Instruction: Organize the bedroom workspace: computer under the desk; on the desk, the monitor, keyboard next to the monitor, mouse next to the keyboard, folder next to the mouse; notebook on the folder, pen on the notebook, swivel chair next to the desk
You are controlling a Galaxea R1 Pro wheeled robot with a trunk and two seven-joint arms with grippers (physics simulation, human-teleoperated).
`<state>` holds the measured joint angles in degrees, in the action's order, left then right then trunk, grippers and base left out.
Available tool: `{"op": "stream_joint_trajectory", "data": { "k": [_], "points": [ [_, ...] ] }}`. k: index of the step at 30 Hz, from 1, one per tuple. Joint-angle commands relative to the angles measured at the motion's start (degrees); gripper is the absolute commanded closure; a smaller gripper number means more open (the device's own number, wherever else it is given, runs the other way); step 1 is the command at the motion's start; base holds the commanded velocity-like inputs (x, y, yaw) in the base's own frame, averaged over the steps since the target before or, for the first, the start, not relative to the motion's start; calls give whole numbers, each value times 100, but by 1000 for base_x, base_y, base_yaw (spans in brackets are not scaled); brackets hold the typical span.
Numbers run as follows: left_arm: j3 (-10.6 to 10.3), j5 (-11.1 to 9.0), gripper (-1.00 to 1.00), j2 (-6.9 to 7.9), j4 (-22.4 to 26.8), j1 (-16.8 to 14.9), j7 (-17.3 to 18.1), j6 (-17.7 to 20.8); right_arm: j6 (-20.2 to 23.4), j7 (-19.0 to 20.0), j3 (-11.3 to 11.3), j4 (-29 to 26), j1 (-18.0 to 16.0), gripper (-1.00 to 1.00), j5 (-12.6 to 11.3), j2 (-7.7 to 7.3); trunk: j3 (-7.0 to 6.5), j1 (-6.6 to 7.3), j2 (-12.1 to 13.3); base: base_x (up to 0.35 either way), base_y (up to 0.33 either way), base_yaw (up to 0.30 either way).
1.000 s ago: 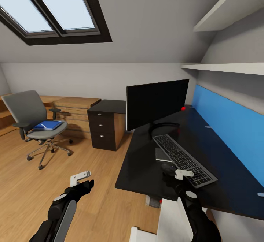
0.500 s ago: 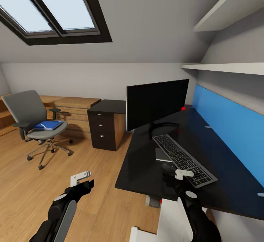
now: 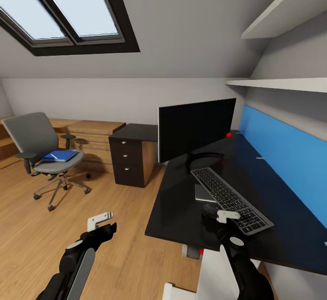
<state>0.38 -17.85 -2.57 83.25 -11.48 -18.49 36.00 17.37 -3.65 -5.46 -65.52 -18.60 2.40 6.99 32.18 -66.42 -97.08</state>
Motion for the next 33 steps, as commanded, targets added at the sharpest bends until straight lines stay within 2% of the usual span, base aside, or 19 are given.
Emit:
{"op": "stream_joint_trajectory", "data": {
  "k": [1,12,21,33],
  "points": [
    [5,-61,-100,-4,7,-4,-41,20,34,-4,-5,6,-3,-100,27,4,6,0,-3,7,7,0],
    [6,-61,-100,-2,7,-4,-45,21,30,-13,-5,183,-12,-100,31,4,6,0,-3,2,2,0],
    [6,-61,-100,2,10,-4,-42,21,12,-278,0,415,-27,-100,28,4,6,0,-3,0,0,0],
    [6,-61,-100,2,16,-4,-44,18,10,-327,1,467,-29,-100,25,4,6,0,-3,0,0,0]
  ]
}}
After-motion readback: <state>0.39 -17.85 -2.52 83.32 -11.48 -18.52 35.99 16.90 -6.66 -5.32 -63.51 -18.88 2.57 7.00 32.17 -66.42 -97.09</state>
